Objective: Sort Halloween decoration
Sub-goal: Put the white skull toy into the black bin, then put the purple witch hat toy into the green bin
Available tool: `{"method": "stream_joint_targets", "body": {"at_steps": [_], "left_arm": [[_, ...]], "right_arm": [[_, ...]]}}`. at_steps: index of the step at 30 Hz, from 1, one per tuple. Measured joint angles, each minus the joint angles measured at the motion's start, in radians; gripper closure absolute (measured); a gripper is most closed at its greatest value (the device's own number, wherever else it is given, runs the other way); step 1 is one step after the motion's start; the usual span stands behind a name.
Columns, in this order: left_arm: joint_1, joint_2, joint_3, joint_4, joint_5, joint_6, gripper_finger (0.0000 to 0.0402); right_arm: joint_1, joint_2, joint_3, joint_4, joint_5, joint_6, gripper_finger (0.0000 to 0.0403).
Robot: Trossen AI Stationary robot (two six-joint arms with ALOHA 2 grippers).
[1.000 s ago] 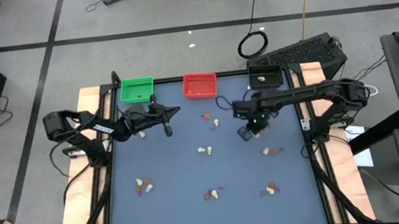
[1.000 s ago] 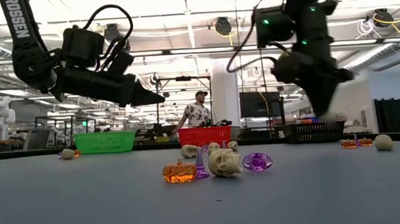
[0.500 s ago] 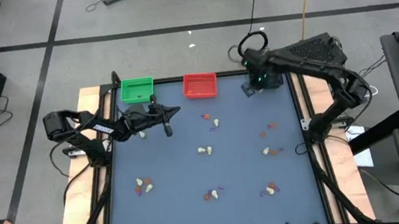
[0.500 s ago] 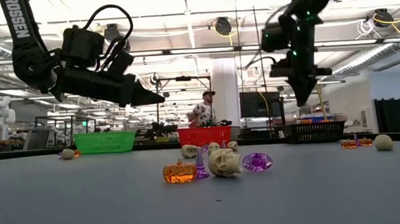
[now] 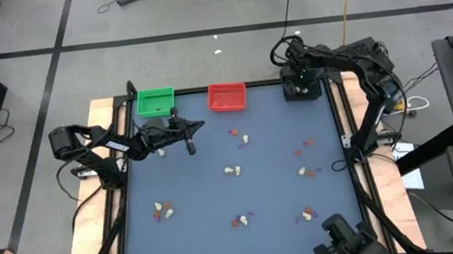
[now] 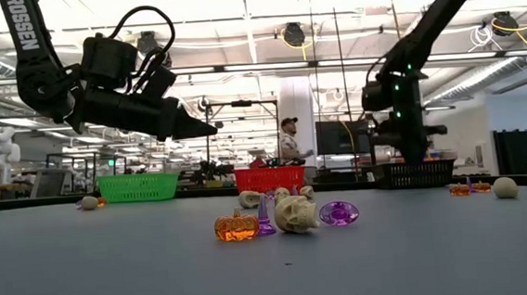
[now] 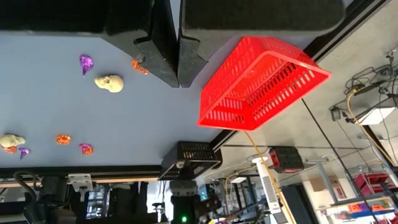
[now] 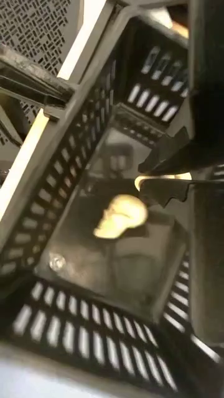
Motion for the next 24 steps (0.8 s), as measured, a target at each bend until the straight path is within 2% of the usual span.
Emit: {"method": "stream_joint_targets", "body": {"at_steps": [10, 20, 24], "left_arm": [[0.0, 0.0, 0.0, 0.0, 0.0, 0.001, 0.0395], [0.0, 0.0, 0.0, 0.005, -0.005, 0.002, 0.0395], [0.0, 0.0, 0.0, 0.005, -0.006, 0.002, 0.0395]], "right_arm": [[-0.03, 0.055, 0.0, 0.031, -0.001, -0.011, 0.0382], [-0.028, -0.016, 0.025, 0.016, 0.025, -0.023, 0.0292], [-0.009, -0.088, 0.032, 0.03, 0.03, -0.052, 0.028]]}}
